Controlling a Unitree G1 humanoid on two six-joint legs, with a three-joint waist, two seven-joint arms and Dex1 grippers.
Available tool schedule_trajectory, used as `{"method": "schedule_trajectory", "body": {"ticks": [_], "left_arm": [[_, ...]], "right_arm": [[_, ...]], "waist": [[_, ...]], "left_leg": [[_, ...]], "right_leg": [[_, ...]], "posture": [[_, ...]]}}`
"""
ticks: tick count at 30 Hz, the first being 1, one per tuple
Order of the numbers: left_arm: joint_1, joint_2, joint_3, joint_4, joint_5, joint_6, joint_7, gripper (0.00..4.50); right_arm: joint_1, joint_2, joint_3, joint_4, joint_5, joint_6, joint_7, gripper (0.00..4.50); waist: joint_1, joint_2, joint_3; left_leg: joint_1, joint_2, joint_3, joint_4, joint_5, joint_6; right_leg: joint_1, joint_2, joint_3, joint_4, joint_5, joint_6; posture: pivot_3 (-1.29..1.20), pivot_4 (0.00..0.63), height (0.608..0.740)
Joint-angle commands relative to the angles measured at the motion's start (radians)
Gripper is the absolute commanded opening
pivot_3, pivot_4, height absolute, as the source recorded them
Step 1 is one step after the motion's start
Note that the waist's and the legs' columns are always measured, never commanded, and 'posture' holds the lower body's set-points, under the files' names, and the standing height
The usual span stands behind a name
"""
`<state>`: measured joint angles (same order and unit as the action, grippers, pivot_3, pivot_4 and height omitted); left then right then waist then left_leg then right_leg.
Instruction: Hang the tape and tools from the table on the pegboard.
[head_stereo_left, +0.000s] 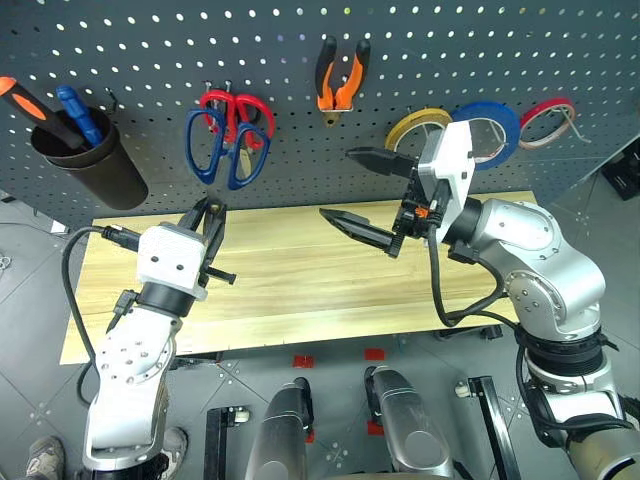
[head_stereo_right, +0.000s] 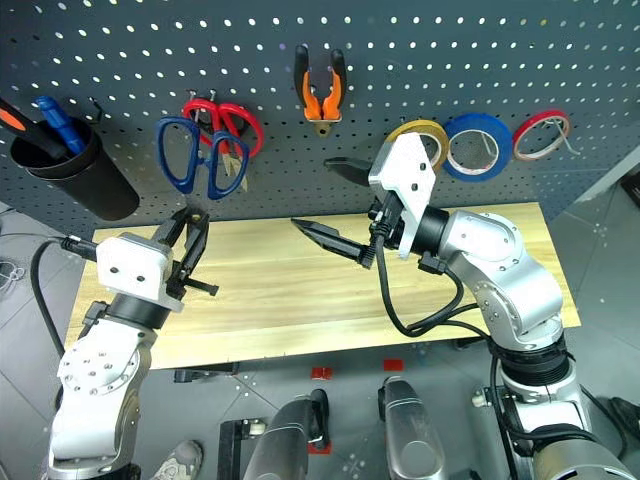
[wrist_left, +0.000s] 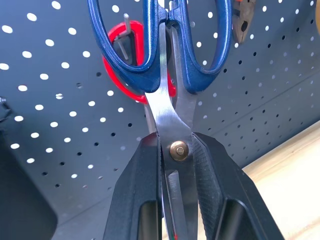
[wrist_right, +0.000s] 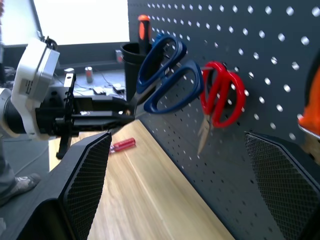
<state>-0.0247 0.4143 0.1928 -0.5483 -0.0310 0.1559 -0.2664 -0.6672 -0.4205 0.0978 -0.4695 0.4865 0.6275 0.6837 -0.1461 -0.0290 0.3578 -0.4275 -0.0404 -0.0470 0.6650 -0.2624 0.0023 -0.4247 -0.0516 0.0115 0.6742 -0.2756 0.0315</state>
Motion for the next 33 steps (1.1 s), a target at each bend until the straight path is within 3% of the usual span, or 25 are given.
{"method": "schedule_trajectory", "body": {"ticks": [1,12,21,25,33], "left_arm": [[-0.047,0.006,0.003,0.031,-0.013,-0.046,-0.013,0.58],[-0.203,-0.008,-0.046,0.232,0.000,-0.072,-0.024,0.58],[-0.159,-0.040,-0.048,0.269,-0.044,0.013,-0.025,3.24],[-0.091,-0.075,0.065,0.230,-0.125,0.291,0.056,4.48],[-0.042,0.001,0.168,0.290,-0.175,0.540,0.038,4.48]], "right_arm": [[0.008,-0.009,-0.005,-0.075,0.005,0.004,-0.023,4.50],[0.000,0.017,0.022,-0.082,0.003,-0.005,-0.043,4.50],[0.010,0.056,0.090,-0.042,-0.058,-0.003,-0.083,4.50],[0.052,0.069,0.171,-0.068,-0.080,0.130,-0.151,4.50],[-0.002,0.166,0.259,-0.067,-0.086,0.332,-0.249,4.50]], "waist": [[-0.001,0.000,0.000],[-0.010,0.000,0.000],[-0.021,0.000,0.000],[-0.026,0.000,0.000],[-0.020,0.000,0.000]], "left_leg": [[0.000,0.000,0.000,0.000,0.000,0.000],[0.000,0.000,0.000,0.002,0.000,0.000],[0.000,0.000,0.000,0.002,0.000,0.000],[0.000,0.000,0.000,0.002,0.000,0.000],[0.000,0.000,-0.001,0.003,0.000,0.000]], "right_leg": [[0.000,0.000,0.000,0.000,0.000,0.000],[0.000,0.000,-0.001,0.003,0.000,0.000],[0.000,0.000,-0.001,0.003,0.000,0.000],[-0.001,0.000,-0.001,0.004,0.000,0.000],[-0.001,0.000,0.000,0.005,0.000,0.000]], "posture": [[-0.33,0.368,0.740],[-0.34,0.361,0.740],[-0.34,0.360,0.740],[-0.32,0.375,0.740],[-0.30,0.399,0.740]]}}
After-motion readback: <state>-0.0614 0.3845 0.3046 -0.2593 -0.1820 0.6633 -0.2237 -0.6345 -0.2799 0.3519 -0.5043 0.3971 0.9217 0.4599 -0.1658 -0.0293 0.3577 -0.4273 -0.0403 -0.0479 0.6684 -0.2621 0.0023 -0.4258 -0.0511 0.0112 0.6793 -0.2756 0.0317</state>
